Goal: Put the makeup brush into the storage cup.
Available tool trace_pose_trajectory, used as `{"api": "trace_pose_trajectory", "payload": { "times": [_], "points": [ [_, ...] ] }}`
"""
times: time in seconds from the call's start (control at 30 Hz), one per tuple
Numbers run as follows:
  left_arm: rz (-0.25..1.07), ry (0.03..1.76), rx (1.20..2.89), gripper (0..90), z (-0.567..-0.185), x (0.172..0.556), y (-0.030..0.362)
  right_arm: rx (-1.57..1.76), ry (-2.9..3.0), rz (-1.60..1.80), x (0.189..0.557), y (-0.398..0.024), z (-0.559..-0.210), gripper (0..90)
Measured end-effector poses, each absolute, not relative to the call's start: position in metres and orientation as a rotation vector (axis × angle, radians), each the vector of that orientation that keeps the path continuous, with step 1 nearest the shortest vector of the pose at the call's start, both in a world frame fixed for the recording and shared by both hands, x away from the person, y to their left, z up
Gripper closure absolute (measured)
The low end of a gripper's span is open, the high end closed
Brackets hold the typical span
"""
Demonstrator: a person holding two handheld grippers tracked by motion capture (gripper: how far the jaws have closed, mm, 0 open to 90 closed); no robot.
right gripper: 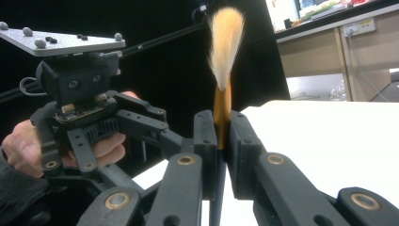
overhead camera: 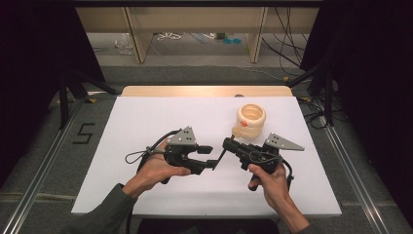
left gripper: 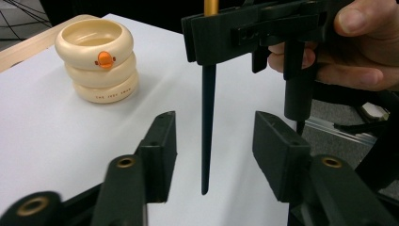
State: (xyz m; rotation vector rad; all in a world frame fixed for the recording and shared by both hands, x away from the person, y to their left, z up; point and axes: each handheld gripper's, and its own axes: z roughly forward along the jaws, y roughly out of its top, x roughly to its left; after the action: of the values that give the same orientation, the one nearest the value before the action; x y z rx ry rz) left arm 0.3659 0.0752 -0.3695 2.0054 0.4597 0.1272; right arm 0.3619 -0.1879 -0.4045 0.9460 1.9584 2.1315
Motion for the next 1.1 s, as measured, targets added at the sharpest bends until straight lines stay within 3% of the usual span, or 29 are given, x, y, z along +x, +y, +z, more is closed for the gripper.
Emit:
{"api": "trace_pose_trajectory", "payload": {
  "times": [0.3,1.1],
  "points": [
    [0.164,0.511,2.003,33.9,-0.383,0.358,0.087,0.928,1.975,2.083,0.363,-0.189,-0.402,83.8],
    [0.282,0.633,1.961,25.8,-0.413,0.339,0.138,0.937,1.978,1.908,0.378,-0.212,-0.394,83.7]
  ]
}}
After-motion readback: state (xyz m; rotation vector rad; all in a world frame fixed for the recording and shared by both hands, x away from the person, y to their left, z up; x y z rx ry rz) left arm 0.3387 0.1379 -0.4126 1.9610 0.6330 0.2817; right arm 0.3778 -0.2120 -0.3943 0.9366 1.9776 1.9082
